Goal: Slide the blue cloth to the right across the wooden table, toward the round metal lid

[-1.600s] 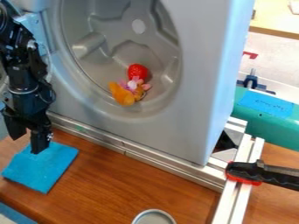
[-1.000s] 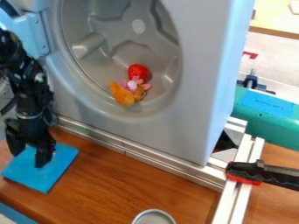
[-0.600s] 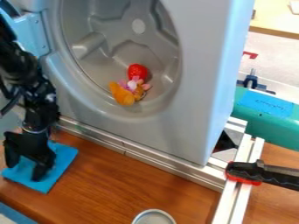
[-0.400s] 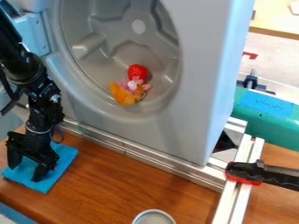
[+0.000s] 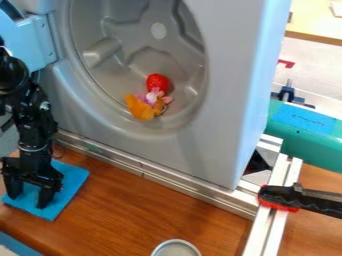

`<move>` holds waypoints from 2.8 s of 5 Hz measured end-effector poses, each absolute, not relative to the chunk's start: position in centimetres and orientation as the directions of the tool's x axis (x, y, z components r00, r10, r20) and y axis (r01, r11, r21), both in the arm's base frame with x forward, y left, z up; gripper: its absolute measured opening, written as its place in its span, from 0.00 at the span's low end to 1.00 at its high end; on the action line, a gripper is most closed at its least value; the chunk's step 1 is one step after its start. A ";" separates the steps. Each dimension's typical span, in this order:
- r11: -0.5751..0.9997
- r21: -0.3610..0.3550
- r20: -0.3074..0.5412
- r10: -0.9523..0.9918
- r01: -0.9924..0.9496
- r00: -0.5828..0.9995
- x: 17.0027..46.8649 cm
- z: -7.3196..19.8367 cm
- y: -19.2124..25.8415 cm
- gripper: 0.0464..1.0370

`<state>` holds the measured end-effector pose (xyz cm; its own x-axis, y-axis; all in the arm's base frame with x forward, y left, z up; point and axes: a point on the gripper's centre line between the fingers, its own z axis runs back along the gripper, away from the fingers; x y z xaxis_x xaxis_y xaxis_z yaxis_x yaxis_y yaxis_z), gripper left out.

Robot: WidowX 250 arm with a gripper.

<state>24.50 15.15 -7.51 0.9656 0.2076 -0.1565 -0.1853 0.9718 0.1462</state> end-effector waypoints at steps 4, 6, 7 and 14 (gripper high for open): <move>1.000 0.022 -0.159 0.016 -0.012 0.987 24.7 -7.7 5.0 0.96; 0.998 -0.033 -0.191 0.046 -0.053 0.981 23.0 -7.1 3.6 0.96; 0.999 0.007 -0.150 0.052 -0.052 0.987 22.9 -5.1 4.2 0.96; 0.993 -0.044 -0.083 -0.115 0.112 0.990 20.9 -1.7 4.8 0.96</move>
